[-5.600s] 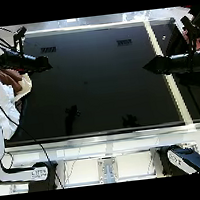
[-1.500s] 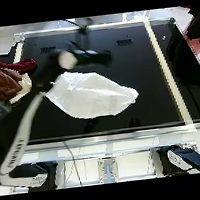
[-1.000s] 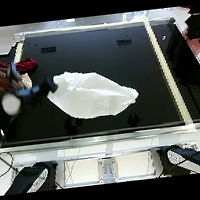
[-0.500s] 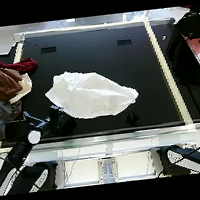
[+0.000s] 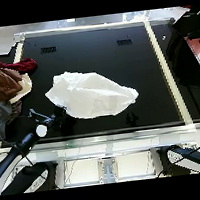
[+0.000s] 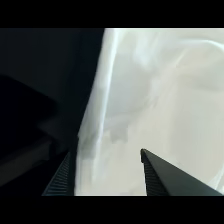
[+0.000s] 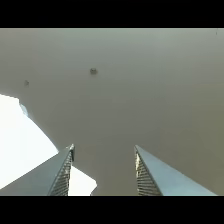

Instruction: Fold the shirts.

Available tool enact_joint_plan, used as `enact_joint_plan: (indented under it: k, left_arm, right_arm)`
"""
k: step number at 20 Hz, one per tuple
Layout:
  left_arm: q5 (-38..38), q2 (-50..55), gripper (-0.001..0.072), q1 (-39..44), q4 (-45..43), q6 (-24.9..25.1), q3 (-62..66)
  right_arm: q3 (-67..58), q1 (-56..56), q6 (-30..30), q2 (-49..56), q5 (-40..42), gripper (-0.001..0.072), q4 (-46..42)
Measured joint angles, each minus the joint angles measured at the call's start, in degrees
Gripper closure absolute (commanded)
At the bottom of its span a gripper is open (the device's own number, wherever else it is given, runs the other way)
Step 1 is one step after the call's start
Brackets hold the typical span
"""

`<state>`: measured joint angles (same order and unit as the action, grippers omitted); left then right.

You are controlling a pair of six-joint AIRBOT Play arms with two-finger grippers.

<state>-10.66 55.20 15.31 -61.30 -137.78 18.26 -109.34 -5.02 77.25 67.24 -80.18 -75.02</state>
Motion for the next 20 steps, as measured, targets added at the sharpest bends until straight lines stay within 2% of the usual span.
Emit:
enact_joint_plan:
  k: [1,3,4,10,14,16,20]
  left_arm:
    - [-0.3,1.7,0.0334,0.3,0.0,0.8,1.6]
    - [-1.0,4.5,0.0619,0.8,0.0,1.8,4.2]
    - [-1.2,5.5,0.0696,1.1,0.0,2.2,5.2]
    - [-2.6,7.6,0.0697,1.7,-0.1,4.1,7.3]
    - [-2.9,6.3,0.0697,1.0,-0.1,4.3,7.6]
    - [-3.0,4.4,0.0698,0.2,-0.1,4.5,7.6]
    - [-3.1,-1.4,0.0698,-2.3,-0.1,6.4,7.6]
  right_arm:
    - [0.0,0.0,0.0,0.0,0.0,0.0276,0.0]
    - [0.0,0.0,0.0,0.0,-0.1,0.0275,0.2]
    - [0.0,0.0,0.0,0.0,-0.2,0.0275,0.2]
    - [2.1,0.0,0.0,0.0,-2.5,0.0276,0.2]
    - [17.0,0.0,-0.9,-0.4,-4.9,0.0276,0.2]
    - [29.2,0.0,-1.1,-0.6,-0.3,0.0275,1.2]
    - [50.6,0.0,-1.4,-0.8,14.1,0.0273,7.3]
